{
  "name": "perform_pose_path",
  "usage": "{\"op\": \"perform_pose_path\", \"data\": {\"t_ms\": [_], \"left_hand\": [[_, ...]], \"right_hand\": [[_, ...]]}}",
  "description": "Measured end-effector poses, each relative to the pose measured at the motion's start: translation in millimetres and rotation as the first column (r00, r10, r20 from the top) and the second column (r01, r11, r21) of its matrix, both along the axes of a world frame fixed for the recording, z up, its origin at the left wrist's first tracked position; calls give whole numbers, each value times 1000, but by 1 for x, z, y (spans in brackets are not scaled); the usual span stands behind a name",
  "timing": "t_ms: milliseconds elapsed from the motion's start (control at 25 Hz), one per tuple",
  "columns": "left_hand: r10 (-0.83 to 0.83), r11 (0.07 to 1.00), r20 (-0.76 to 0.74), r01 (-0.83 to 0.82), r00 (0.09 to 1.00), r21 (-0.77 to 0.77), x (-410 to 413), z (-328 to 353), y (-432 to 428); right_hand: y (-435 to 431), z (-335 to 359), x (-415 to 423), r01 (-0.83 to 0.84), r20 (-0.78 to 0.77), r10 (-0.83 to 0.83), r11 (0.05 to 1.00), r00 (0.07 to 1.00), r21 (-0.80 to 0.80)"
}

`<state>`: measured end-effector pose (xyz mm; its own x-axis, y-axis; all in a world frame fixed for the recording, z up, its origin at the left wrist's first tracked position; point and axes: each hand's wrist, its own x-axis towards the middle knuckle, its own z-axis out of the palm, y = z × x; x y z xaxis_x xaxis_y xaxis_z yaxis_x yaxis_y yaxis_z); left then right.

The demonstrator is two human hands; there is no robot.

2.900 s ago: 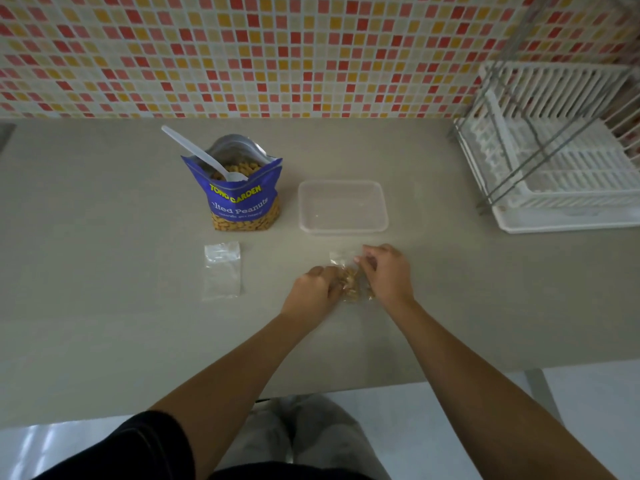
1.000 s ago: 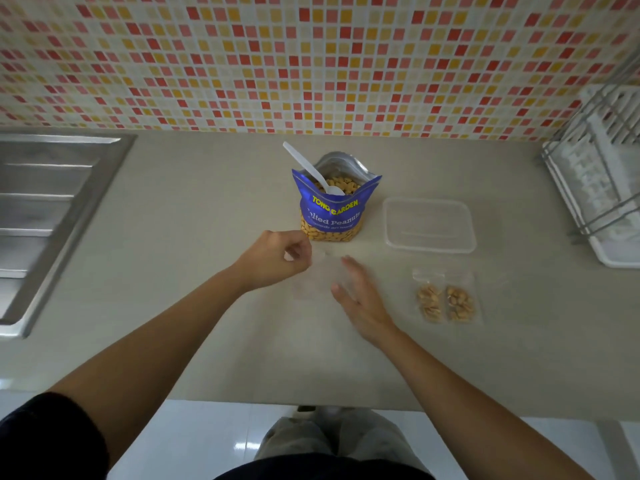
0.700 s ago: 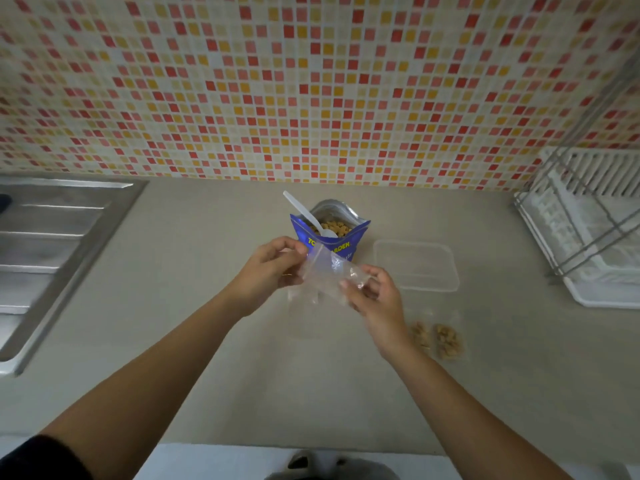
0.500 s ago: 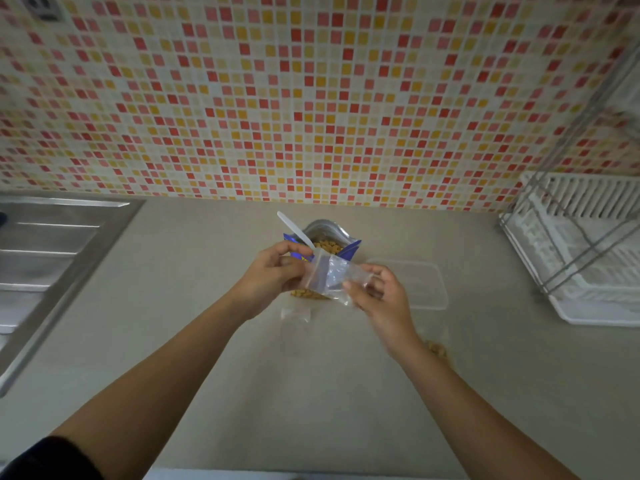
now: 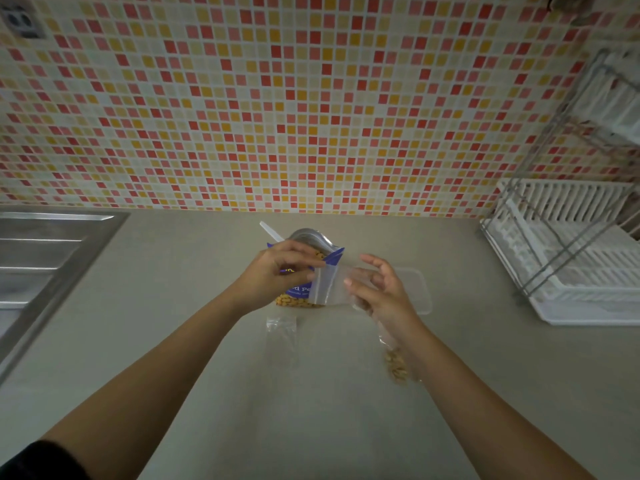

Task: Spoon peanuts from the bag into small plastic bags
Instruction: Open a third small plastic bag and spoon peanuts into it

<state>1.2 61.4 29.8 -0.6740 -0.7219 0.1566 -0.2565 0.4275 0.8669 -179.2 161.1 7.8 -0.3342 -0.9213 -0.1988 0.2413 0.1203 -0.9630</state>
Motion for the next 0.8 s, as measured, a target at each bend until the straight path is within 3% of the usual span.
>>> {"op": "perform_pose_path", "data": {"t_ms": [160,320,440,520,640,800], "left_hand": [[1,985,-85,13,996,173,-3,-10,3],[25,993,-71,-16,997,118,-11,-19,6],[110,994,-41,-110,993,5,-15,-19,6],[142,990,-36,-141,989,14,-16,-16,5],[227,933,-98,-188,969,307,-16,-13,7],[242,792,-199,-75,950,605,-14,-7,11]], "right_hand": [[0,8,-5,-3,130,6,1000,992,-28],[0,12,-9,18,222,-7,999,975,-46],[-1,8,-11,17,192,-8,999,981,-45],[-3,8,-11,47,206,-37,998,978,-44],[-3,6,-13,72,229,-56,996,972,-59],[-2,0,-16,17,-158,-23,999,987,-39]]}}
